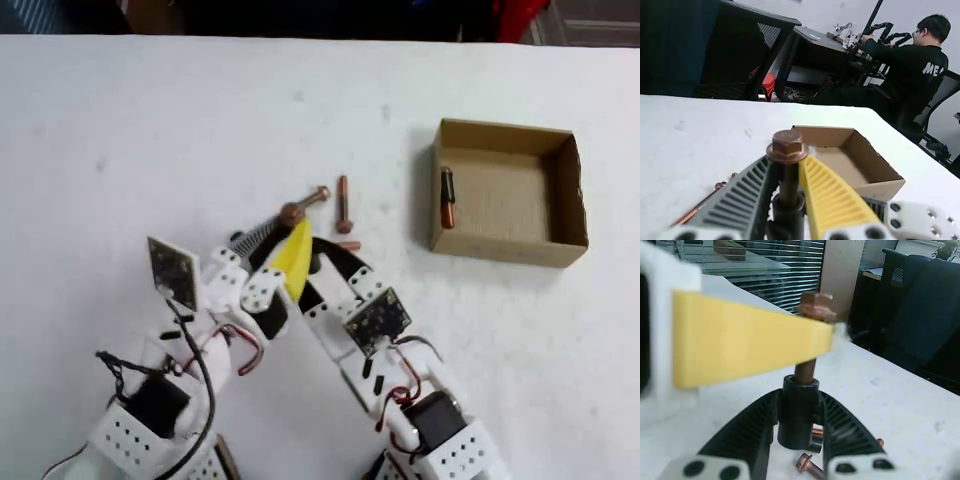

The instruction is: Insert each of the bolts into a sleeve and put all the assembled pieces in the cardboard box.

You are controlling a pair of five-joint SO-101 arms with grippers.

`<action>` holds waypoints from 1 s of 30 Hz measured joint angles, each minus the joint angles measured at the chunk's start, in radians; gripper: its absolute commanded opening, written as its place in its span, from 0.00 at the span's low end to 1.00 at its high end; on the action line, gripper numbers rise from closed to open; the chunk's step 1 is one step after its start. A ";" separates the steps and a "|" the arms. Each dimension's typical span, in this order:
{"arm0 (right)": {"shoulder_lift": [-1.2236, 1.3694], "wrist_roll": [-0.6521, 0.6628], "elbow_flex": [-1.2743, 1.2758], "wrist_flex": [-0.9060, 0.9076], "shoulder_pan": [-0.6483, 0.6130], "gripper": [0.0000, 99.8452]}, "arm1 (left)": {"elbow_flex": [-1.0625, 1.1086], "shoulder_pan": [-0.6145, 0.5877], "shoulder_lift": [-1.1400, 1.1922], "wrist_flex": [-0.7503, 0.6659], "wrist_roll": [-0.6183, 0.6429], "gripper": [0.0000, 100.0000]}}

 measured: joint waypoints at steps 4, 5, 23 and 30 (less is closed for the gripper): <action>0.000 0.000 0.000 0.000 0.028 0.02 | 0.008 0.012 0.000 0.021 0.000 0.02; 0.000 0.002 0.000 0.000 0.031 0.02 | 0.008 0.014 0.000 0.032 0.000 0.02; 0.000 0.002 0.000 0.000 0.051 0.02 | 0.008 -0.087 0.000 0.044 -0.002 0.28; 0.000 0.002 0.000 0.012 0.048 0.02 | 0.003 -0.129 0.000 0.044 -0.002 0.28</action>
